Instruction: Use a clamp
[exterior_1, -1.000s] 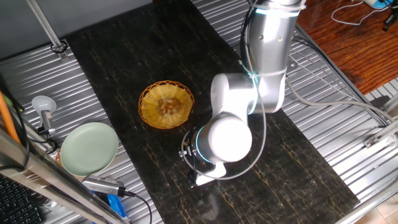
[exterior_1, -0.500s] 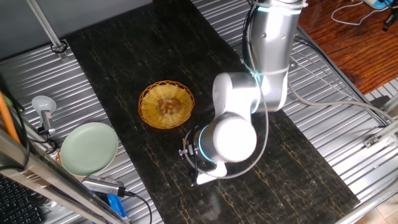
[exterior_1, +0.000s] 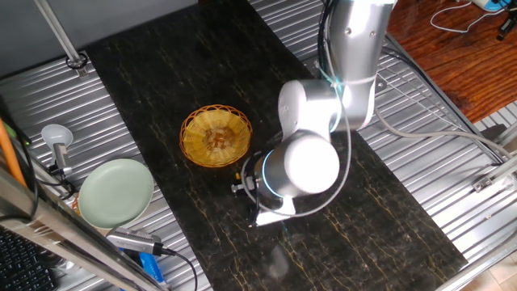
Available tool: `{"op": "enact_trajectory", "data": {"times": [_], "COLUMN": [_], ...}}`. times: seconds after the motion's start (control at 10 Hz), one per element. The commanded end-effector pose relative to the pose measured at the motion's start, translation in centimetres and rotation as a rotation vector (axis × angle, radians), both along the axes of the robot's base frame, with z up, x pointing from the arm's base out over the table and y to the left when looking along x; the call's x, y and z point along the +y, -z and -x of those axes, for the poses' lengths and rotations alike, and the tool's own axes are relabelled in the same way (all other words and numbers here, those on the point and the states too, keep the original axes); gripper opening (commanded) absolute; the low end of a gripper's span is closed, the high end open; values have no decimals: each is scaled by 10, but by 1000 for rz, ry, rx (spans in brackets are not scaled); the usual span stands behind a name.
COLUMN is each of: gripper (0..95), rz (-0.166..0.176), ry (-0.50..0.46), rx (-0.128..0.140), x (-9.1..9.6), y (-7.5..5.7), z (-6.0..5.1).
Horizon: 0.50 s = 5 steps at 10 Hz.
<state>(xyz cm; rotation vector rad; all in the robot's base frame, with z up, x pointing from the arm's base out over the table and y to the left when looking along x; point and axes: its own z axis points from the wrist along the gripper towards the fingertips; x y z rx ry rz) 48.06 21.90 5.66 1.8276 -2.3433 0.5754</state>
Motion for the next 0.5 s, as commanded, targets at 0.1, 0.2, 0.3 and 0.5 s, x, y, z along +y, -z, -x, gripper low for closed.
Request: {"op": "enact_trajectory", "data": {"times": [0.1, 0.2, 0.3, 0.5], "gripper": [0, 0, 0, 0], "rz": [1, 2, 0, 7], "ry": [45, 72, 94, 133], "rx": [-49, -70, -86, -125], "x": [-5, -6, -7, -8], "y": [-5, -7, -7, -9], "z": [1, 1, 1, 2]}}
